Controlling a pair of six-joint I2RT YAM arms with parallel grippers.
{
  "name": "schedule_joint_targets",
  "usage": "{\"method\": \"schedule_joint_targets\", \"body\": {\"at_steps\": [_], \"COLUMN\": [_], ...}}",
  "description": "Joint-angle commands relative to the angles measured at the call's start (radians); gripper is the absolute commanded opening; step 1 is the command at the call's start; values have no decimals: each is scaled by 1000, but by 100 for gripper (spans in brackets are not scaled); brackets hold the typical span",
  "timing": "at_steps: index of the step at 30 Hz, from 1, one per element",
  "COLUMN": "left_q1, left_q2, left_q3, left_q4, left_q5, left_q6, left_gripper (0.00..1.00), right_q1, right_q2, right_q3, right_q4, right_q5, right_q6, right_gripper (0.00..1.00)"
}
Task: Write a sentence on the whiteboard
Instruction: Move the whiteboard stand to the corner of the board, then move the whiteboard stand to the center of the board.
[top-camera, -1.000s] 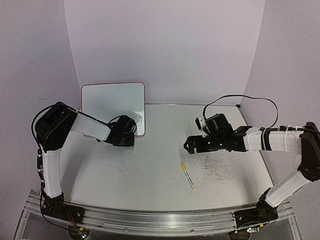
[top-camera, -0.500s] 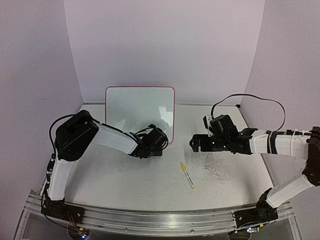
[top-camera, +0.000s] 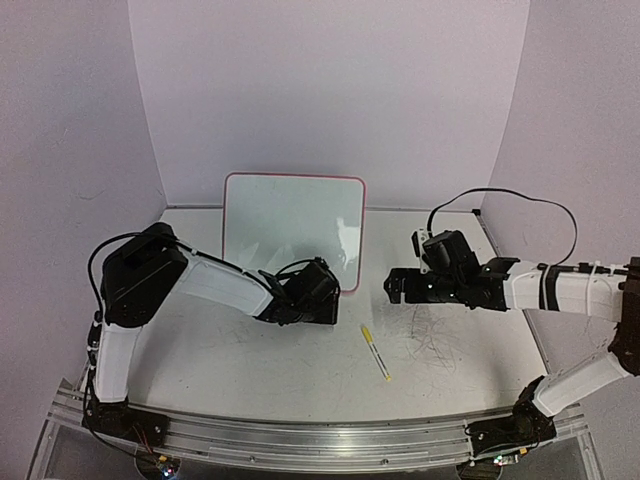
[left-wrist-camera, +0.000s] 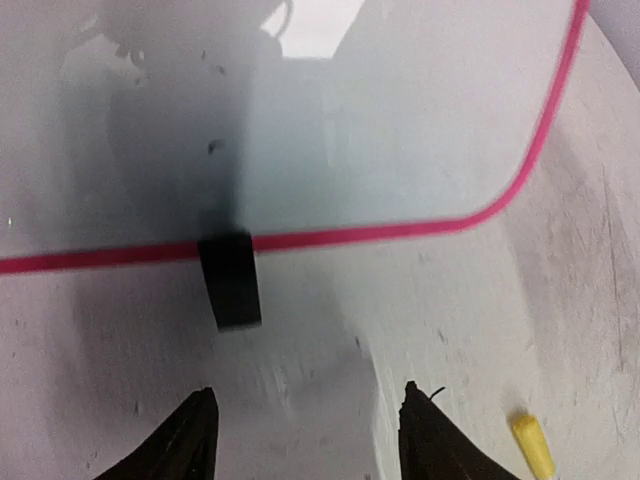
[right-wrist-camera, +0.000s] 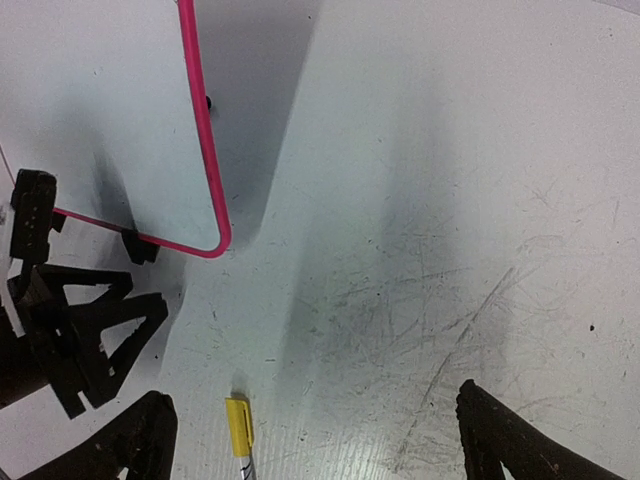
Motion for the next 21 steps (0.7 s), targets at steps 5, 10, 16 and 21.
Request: {"method": "schedule_joint_targets", "body": {"at_steps": [5, 10, 16, 21], "left_q1": [-17, -4, 17, 18], "left_q2": [-357, -612, -915, -1064], "left_q3": [-243, -402, -564, -635], "left_q4": [-25, -125, -180, -181], "left_q5": [19, -79, -150, -147], "left_q6": [37, 20, -8, -39], "left_gripper": [77, 83, 87, 88], "right_q1": [93, 177, 218, 219], "right_q2": [171, 376, 594, 675], "right_q3": [170, 366, 541, 600], "right_q4": [35, 49, 48, 27], "right_q5": [-31, -81, -61, -4], "right_q6": [92, 166, 296, 317], "right_gripper": [95, 90, 69, 64]}}
